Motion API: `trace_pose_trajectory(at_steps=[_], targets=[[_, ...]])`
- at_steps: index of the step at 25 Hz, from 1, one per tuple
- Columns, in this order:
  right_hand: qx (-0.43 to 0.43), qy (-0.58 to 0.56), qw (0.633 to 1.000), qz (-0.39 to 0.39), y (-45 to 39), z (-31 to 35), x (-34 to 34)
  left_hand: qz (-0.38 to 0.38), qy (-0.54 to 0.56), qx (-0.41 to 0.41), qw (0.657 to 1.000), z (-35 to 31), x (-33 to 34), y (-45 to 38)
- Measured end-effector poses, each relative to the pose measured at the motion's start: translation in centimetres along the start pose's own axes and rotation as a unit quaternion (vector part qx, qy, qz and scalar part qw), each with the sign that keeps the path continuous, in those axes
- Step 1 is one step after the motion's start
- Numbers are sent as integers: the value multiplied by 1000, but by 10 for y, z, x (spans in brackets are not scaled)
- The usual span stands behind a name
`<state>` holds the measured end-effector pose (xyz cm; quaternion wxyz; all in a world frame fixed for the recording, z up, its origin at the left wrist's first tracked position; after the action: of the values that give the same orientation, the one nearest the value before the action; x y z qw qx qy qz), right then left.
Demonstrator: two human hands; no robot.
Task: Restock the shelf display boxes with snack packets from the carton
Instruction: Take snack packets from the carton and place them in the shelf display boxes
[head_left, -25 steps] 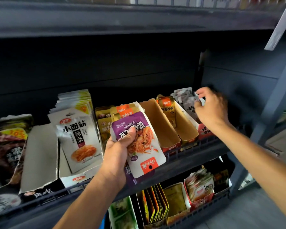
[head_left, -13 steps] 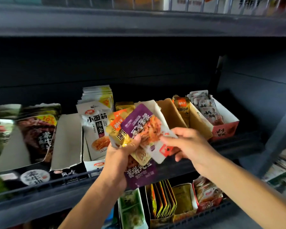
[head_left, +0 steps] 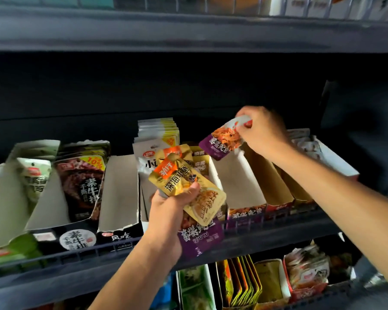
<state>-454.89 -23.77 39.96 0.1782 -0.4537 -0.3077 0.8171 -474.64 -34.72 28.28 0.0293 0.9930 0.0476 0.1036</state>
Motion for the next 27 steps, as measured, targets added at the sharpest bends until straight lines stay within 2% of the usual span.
trace_pose_trajectory(at_steps=[2, 5, 12, 15, 19, 23, 25, 27], targets=[[-66, 71, 995, -23, -4, 18, 1, 4, 1, 4, 1000, -4, -5, -2], [-119, 102, 988, -17, -9, 26, 6, -1, 5, 7, 1000, -7, -18, -7], [-134, 111, 980, 101, -9, 22, 47, -1, 15, 2, 1000, -2, -27, -8], [-96, 100, 980, 145, -8, 5, 73, -7, 8, -1, 1000, 1, -30, -7], [24, -38, 994, 102, 7, -21, 91, 11, 4, -12, 1000, 3, -35, -4], [68, -112, 990, 52, 20, -17, 72, 23, 14, -29, 999, 10, -34, -5], [75, -208, 974, 47, 36, -1, 51, 39, 23, -37, 998, 15, -26, -4], [66, -325, 937, 106, 65, 28, 38, 49, 8, -30, 998, 17, -15, -3]])
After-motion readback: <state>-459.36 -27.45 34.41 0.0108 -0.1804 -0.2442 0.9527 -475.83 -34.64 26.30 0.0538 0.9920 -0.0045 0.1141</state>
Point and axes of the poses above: each hand's wrist, its own y-axis away from the middle knuckle, its own x-axis out of the palm, z = x × y, the point moved 7 cm from there along -y, towards the middle knuckle, and after that the axes turned 9 degrees about -y, right-handed, at the moved point
